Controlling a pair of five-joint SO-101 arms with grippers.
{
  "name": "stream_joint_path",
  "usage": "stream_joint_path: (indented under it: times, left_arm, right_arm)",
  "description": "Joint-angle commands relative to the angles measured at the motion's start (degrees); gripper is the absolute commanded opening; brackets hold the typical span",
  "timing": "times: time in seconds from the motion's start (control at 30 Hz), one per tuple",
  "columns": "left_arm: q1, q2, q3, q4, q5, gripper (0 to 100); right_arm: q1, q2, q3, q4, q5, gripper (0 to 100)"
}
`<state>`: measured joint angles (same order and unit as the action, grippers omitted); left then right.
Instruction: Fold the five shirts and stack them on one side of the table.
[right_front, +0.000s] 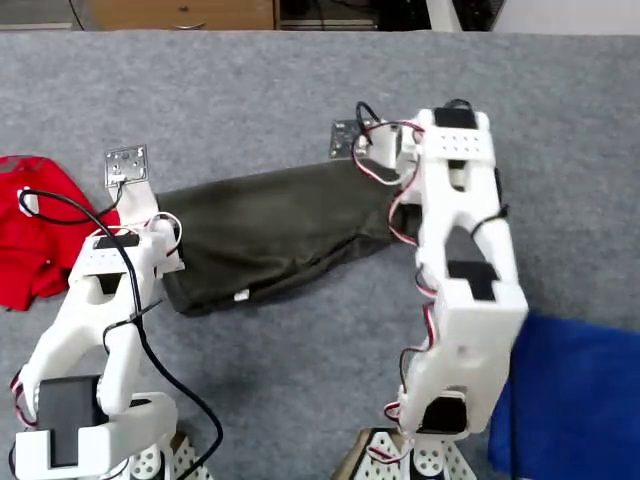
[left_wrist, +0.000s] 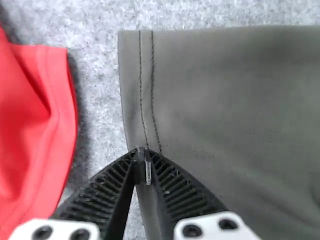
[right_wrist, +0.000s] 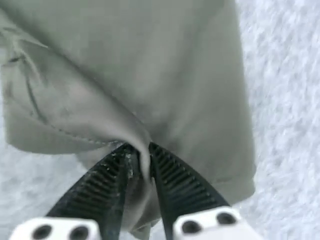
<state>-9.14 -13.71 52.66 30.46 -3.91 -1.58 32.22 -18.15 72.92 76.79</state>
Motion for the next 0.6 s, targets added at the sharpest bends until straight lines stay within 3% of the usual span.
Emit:
stream_joint_path:
  times: [0.0,0.2,0.27,0.43,0.57]
  left_arm:
    - [-0.09,0.04,-2.9,0.26,-0.18,2]
    - [-0.26,0.57,-3.69,0.26,-0.18,2]
    - [-0.26,0.57,-3.69,0.26,-0.18,2]
    - [-0.18,0.57,-3.69,0.26,-0.18,2]
    - [-0.18,0.57,-3.6,0.35,-0.18,2]
  right_arm:
    - [-1.71,2.33,-6.81,0.35,-0.09,3.8]
    - [-2.59,1.71,-8.66,2.2,-0.44,41.2]
    - [-2.59,-0.13,-9.71,6.07,-0.44,45.4]
    - [-2.24,-6.81,-9.54,14.68,-0.53,36.2]
    - [-2.15,-11.65,-4.26,19.6,-1.05,14.0]
